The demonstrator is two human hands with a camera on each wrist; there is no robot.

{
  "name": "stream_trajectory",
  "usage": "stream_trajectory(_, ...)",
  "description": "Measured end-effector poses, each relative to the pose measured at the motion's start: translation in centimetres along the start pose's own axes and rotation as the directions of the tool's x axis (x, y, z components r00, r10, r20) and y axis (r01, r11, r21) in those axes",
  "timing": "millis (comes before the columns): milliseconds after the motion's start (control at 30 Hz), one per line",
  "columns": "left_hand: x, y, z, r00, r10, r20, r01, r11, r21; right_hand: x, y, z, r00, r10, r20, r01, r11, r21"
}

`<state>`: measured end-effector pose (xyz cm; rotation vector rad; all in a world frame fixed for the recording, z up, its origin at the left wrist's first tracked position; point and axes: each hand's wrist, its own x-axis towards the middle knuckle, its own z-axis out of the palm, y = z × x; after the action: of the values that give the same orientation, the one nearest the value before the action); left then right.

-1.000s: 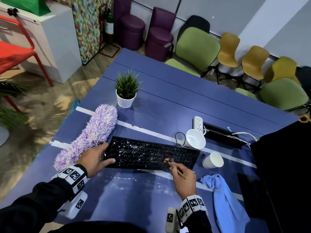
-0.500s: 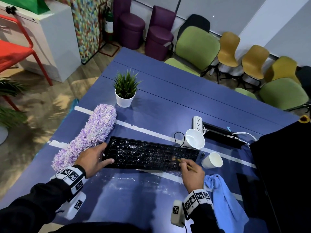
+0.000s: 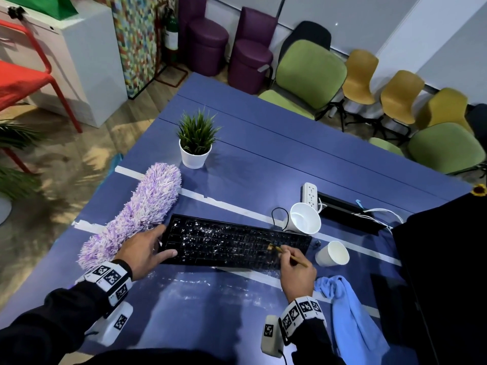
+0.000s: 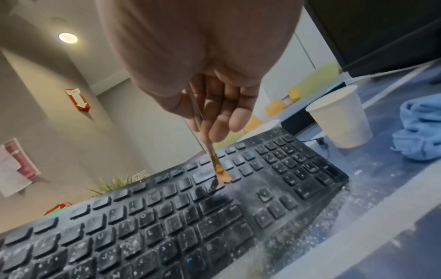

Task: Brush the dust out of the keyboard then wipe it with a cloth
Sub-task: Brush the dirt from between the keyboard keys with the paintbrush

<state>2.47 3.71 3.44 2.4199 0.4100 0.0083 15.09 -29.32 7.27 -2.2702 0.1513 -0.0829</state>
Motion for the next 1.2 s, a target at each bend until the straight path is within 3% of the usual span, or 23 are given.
stream_trajectory(133, 0.1, 0.0, 0.0, 1.000, -0.005, -0.002, 0.005, 1.000, 0.008, 0.3, 1.3, 0.4, 0.992, 0.073, 0.101, -0.048, 0.971, -0.236)
stream_trajectory(267, 0.3, -0.1, 0.0, 1.000, 0.006, -0.007, -0.006, 1.000, 0.007, 0.6, 0.3, 0.0, 0.995, -0.002, -0.095, -0.003, 0.998, -0.056)
stream_trajectory(333, 0.3, -0.2, 0.0, 1.000, 0.006, 0.000, -0.006, 1.000, 0.008, 0.7, 0.2, 0.2, 0.993, -0.021, -0.119, 0.022, 1.000, 0.011)
stream_trajectory(500, 0.3, -0.8, 0.3, 1.000, 0.030, -0.001, -0.030, 1.000, -0.004, 0.9, 0.9, 0.5, 0.999, -0.041, 0.003, 0.041, 0.999, -0.003)
stream_trajectory(667, 0.1, -0.4, 0.2, 1.000, 0.027, -0.016, -0.028, 0.999, -0.040, 1.0, 0.2, 0.7, 0.998, -0.034, -0.045, 0.039, 0.992, 0.122)
stream_trajectory(867, -0.3, 0.0, -0.1, 0.999, 0.039, -0.022, -0.041, 0.997, -0.058, 0.4, 1.6, 1.0, 0.984, 0.132, 0.121, -0.113, 0.982, -0.151)
stream_trajectory(1033, -0.4, 0.0, 0.2, 0.999, 0.020, -0.031, -0.021, 1.000, -0.016, -0.8, 0.4, 0.3, 1.000, 0.018, 0.020, -0.016, 0.998, -0.059)
stream_trajectory(1200, -0.5, -0.3, 0.2, 1.000, 0.001, -0.002, -0.001, 1.000, -0.011, -0.8, 1.7, 0.4, 0.972, 0.109, 0.210, -0.067, 0.979, -0.194)
